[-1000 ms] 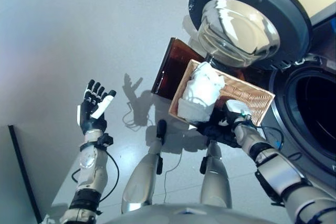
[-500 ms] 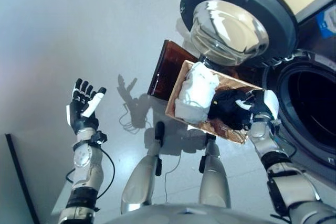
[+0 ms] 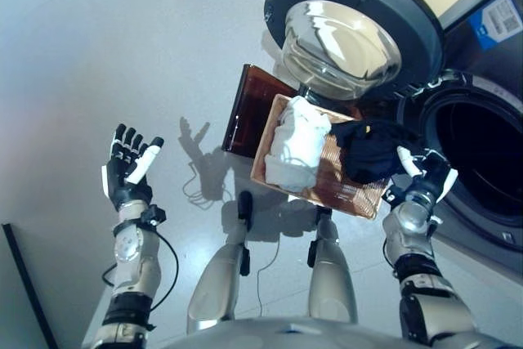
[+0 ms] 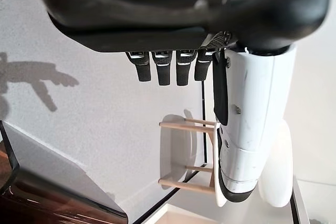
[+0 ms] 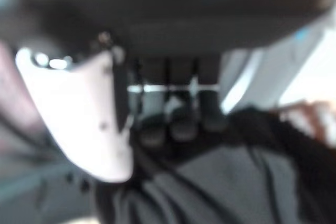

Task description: Pick up the clothes and place them into the washing machine

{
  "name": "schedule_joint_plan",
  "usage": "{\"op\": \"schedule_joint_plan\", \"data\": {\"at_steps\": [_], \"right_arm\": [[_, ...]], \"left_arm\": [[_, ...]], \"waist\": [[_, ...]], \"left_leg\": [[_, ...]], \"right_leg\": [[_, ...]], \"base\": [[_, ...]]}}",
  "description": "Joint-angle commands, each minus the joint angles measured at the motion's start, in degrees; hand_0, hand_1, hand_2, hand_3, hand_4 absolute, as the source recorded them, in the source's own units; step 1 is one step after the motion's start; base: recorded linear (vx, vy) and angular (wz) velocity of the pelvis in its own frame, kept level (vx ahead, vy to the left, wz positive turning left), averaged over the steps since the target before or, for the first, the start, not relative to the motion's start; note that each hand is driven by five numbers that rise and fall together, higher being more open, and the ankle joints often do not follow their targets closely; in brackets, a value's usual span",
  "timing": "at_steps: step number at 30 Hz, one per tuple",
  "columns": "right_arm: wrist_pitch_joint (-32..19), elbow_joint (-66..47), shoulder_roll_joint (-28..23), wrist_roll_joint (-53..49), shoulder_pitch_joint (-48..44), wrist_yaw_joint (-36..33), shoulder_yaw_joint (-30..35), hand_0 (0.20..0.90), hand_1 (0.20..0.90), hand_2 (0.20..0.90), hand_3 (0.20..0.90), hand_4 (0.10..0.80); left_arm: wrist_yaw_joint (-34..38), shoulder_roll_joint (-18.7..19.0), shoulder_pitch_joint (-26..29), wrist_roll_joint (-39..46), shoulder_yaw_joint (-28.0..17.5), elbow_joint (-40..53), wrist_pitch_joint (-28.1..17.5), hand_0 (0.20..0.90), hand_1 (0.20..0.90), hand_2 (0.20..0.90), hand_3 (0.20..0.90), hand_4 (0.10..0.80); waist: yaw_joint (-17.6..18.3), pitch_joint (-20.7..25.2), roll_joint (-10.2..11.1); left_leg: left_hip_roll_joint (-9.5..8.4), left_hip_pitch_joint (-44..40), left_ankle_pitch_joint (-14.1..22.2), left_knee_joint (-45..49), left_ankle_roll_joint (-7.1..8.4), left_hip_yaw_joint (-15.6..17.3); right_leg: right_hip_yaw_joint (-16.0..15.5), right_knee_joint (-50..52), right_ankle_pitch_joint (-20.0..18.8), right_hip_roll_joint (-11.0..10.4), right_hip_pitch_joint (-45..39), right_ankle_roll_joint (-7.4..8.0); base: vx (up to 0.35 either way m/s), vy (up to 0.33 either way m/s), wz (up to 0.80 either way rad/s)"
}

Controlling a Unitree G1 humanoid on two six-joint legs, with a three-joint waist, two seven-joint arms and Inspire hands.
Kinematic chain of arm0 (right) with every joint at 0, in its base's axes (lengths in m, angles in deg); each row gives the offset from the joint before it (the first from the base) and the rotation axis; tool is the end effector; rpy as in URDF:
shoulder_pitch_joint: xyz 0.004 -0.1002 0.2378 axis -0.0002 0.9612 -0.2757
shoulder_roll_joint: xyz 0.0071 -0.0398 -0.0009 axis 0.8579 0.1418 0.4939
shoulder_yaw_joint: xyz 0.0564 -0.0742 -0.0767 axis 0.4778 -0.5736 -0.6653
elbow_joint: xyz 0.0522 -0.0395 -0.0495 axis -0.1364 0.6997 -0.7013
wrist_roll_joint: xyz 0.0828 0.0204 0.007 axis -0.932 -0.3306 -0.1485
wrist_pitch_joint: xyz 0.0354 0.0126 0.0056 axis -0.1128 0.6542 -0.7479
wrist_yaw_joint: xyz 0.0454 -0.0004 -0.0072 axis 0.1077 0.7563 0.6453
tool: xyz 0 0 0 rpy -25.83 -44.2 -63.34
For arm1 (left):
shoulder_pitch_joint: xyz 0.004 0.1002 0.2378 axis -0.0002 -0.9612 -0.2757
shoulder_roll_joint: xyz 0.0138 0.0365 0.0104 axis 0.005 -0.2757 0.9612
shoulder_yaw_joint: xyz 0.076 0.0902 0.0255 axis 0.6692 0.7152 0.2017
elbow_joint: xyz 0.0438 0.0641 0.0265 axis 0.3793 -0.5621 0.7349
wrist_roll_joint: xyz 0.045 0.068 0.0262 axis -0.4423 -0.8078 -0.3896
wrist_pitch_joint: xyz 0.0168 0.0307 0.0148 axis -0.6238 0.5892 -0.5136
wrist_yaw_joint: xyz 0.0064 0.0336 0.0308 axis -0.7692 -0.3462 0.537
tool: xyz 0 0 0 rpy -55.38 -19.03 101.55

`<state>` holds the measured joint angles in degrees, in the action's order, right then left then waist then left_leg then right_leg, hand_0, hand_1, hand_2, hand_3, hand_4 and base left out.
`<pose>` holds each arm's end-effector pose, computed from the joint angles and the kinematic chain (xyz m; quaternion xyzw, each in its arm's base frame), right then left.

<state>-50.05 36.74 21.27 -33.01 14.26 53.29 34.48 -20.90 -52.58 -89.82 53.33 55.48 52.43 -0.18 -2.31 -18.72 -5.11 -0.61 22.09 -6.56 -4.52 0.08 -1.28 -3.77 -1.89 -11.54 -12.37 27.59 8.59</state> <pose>0.2221 -0.2607 -0.0052 0.1222 0.0210 -0.4162 0.9008 0.1751 0.2212 -0.0056 -0.1796 -0.0483 0.2154 0.9587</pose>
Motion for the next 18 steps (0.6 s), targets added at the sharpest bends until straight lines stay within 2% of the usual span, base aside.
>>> {"op": "schedule_joint_plan", "data": {"at_steps": [1,6,8,13,18], "right_arm": [[-11.56,-5.82,-0.79,-13.76,0.75,4.5,4.5,0.2,0.2,0.2,0.2,0.3],[-13.75,-3.4,3.38,-32.93,0.3,13.46,7.83,0.2,0.2,0.2,0.2,0.3],[-13.74,-3.34,4.33,-37.19,0.15,15.57,8.23,0.2,0.2,0.2,0.2,0.3],[-14.23,-0.69,5.09,-46.66,-2.28,17.55,11.26,0.2,0.2,0.2,0.2,0.3],[-16.36,2.69,2.97,-52.18,-6.43,16.4,14.98,0.2,0.2,0.2,0.2,0.3]], "left_arm": [[0.48,1.22,-0.89,0.86,-4.97,3.77,-6.47,0.9,0.9,0.9,0.9,0.8],[-0.02,0.95,-1.05,2.55,-4.72,3.88,-5.72,0.9,0.9,0.9,0.9,0.8],[-0.21,0.72,-1.23,3.34,-4.71,3.98,-5.45,0.9,0.9,0.9,0.9,0.8],[-0.65,0.47,-1.58,4.51,-4.07,4.35,-4.92,0.9,0.9,0.9,0.9,0.8],[-0.85,0.69,-1.58,5.23,-2.95,5.0,-4.88,0.9,0.9,0.9,0.9,0.8]], "waist": [[-0.51,3.8,-1.42],[-0.39,3.56,-1.69],[-0.38,3.41,-1.94],[-0.41,3.13,-2.85],[-0.66,3.35,-3.95]], "left_leg": [[0.35,-1.57,3.45,-0.48,5.47,-0.11],[0.02,-1.38,3.27,-0.48,5.51,0.14],[-0.1,-1.18,3.19,-0.48,5.52,0.19],[-0.46,-0.89,3.24,-0.48,5.42,0.48],[-0.72,-0.82,3.33,-0.48,5.33,0.81]], "right_leg": [[0.61,7.86,6.66,0.36,1.42,-0.78],[0.9,7.49,6.21,0.36,1.58,-0.81],[1.01,7.35,6.01,0.31,1.78,-0.76],[1.56,7.42,5.89,0.2,2.22,-0.77],[2.26,7.74,6.0,0.04,2.74,-0.75]], "base": [[-0.022,0.001,-0.03],[-0.009,0.008,-0.03],[-0.021,0.023,-0.06],[-0.012,0.022,-0.06],[0.002,0.024,-0.04]]}}
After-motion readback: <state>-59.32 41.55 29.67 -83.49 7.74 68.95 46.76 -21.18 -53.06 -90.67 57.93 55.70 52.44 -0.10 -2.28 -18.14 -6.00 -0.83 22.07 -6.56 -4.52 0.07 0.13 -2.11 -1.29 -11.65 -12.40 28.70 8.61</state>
